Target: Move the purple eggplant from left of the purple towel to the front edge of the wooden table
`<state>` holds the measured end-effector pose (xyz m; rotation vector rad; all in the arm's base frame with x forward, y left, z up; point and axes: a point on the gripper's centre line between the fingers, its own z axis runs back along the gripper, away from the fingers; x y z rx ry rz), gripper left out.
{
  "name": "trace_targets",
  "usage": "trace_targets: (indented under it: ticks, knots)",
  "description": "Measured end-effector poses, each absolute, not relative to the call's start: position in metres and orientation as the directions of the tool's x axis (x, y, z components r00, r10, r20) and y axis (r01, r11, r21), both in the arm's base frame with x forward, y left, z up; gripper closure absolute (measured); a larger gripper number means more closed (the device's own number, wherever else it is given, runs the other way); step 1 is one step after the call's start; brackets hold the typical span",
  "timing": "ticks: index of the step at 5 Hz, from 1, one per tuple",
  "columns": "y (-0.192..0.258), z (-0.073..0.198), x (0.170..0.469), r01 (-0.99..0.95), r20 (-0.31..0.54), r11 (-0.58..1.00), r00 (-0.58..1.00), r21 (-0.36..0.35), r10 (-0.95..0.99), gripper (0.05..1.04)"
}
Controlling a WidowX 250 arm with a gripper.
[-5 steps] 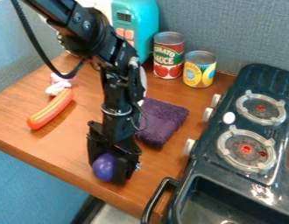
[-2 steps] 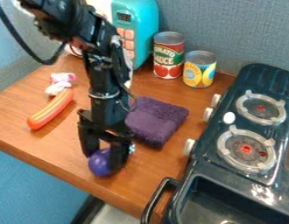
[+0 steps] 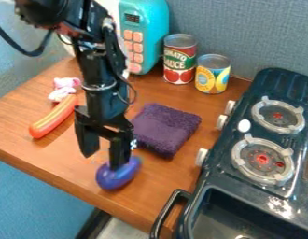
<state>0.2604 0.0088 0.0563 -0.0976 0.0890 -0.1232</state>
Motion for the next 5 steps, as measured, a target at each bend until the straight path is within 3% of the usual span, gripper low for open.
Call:
trace_targets:
  ticks: [1,2,3,5]
  knots:
    - [0.025,0.080,0.262,0.076,-0.043,0.992,0.996,-0.102,-0.080,0.083]
    - [0.066,0.096,0.269,-0.027,-0.003,0.998,1.000,-0.054,0.027,0.083]
    - [0.114,0.101,0.271,-0.153,0.015,0.988,0.988,0.018,0.153,0.083]
    - [0.189,0.094,0.275,-0.237,0.003,0.971,0.972,0.022,0.237,0.083]
